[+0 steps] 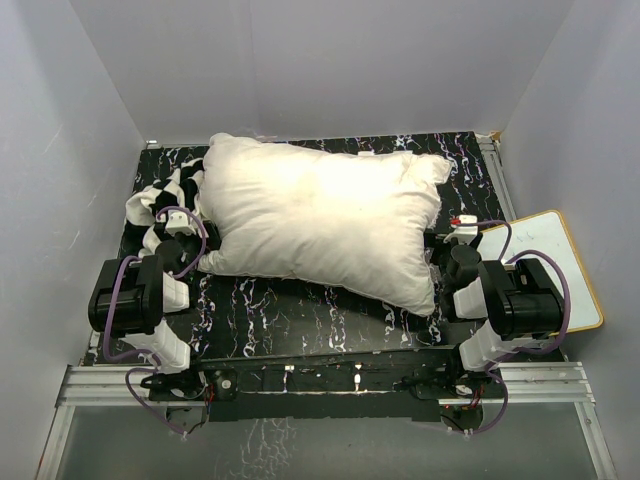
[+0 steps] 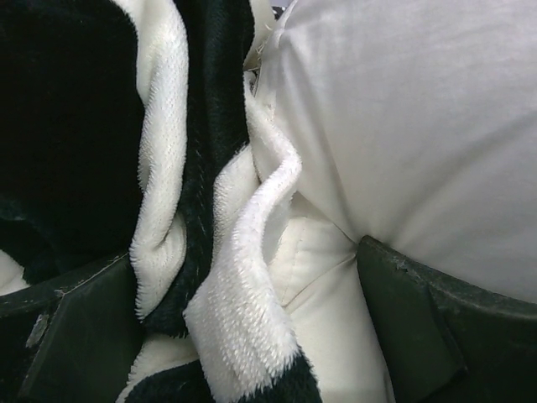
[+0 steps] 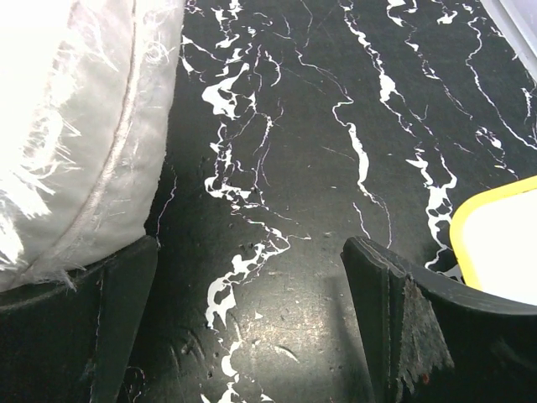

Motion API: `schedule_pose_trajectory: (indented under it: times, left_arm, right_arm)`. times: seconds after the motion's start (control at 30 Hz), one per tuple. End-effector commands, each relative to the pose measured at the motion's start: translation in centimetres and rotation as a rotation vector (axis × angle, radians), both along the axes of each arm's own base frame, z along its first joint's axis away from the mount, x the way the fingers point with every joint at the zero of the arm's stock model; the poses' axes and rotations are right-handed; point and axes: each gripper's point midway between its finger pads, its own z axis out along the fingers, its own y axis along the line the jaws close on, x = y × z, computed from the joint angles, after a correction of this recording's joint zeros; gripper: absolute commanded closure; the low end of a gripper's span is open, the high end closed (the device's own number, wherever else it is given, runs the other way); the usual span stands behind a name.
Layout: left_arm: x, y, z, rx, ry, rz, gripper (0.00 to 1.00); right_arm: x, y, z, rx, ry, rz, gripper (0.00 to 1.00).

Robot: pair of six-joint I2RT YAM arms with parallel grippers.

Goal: Remove the pillowcase from the pillow
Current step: Reset both arms

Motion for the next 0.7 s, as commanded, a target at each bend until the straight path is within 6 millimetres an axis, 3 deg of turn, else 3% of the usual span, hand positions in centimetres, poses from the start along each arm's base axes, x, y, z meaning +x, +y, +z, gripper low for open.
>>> schedule_pose_trajectory:
  times: [0.0, 0.67]
  left_arm:
    - [-1.86, -1.0, -4.65, 0.032, 0.179, -0.042, 0.03]
    - [-1.74, -0.99, -4.63, 0.034, 0.175, -0.041, 0.03]
  right_arm:
    - [1.36, 1.5, 2.52, -0.016, -0.084, 0.092, 0.02]
    - [1.41, 2.14, 2.65, -0.026, -0.095, 0.136, 0.02]
